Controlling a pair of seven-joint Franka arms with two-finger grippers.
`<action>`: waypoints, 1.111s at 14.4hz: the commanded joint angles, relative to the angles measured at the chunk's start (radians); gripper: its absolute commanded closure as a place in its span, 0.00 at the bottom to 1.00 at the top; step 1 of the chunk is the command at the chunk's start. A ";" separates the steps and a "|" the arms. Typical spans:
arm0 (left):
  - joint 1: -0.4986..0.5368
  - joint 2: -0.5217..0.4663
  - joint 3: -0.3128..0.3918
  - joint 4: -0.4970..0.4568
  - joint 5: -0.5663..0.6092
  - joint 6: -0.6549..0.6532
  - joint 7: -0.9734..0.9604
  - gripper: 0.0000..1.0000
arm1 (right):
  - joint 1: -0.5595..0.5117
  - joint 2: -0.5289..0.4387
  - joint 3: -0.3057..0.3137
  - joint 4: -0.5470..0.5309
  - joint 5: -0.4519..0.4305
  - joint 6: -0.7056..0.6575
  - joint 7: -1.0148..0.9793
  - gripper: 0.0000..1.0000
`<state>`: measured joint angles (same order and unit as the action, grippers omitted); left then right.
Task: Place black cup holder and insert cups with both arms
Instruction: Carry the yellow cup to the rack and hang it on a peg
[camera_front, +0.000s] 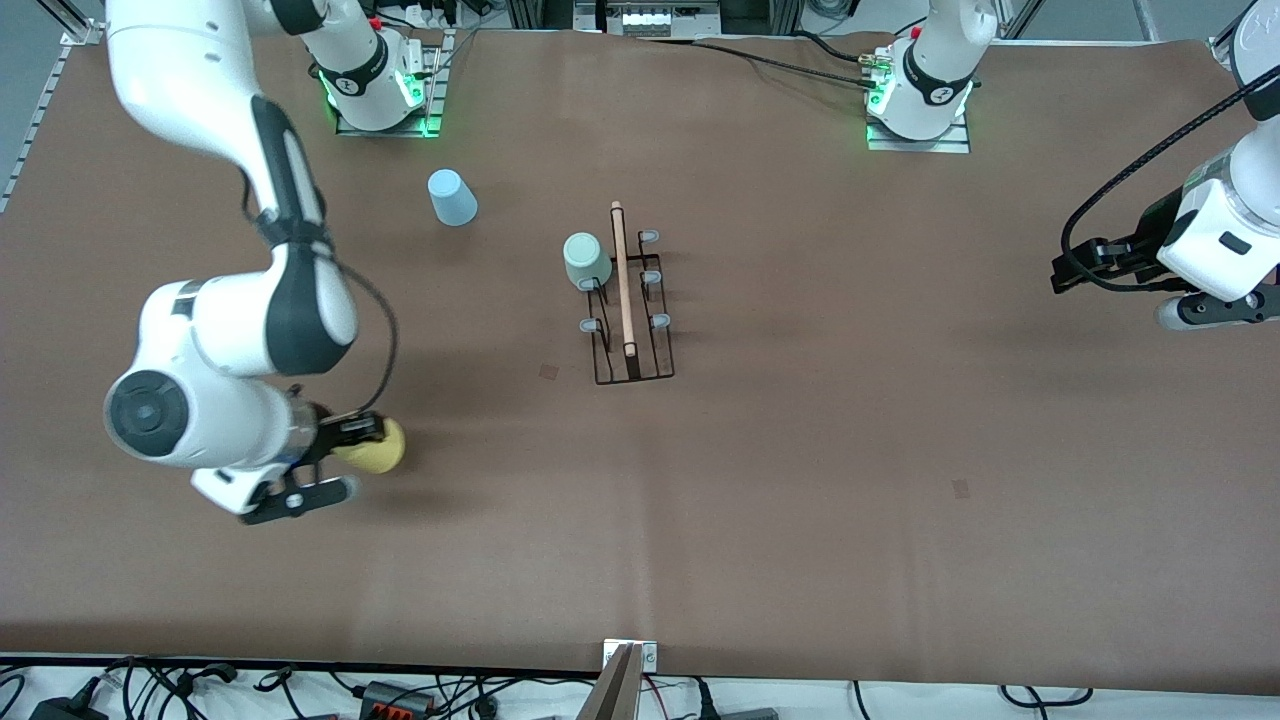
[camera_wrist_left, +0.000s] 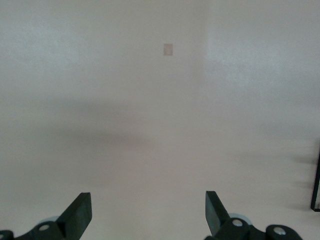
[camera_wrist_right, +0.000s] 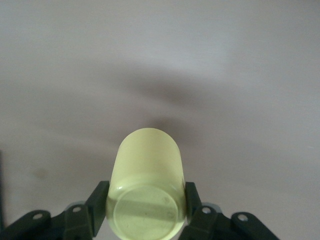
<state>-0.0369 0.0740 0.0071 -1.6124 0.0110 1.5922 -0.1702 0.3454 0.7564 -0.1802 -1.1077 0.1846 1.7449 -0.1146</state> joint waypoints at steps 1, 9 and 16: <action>-0.003 0.007 0.010 0.022 -0.020 -0.018 0.021 0.00 | 0.044 -0.029 0.054 0.012 0.006 -0.019 0.061 0.73; -0.003 0.013 0.010 0.023 -0.009 -0.017 0.021 0.00 | 0.257 -0.071 0.061 0.011 0.009 -0.091 0.358 0.73; -0.001 0.013 0.010 0.023 -0.009 -0.017 0.024 0.00 | 0.357 -0.046 0.057 0.006 0.007 -0.076 0.455 0.72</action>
<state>-0.0366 0.0767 0.0094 -1.6124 0.0110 1.5921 -0.1701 0.7088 0.6975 -0.1145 -1.0998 0.1854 1.6673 0.3335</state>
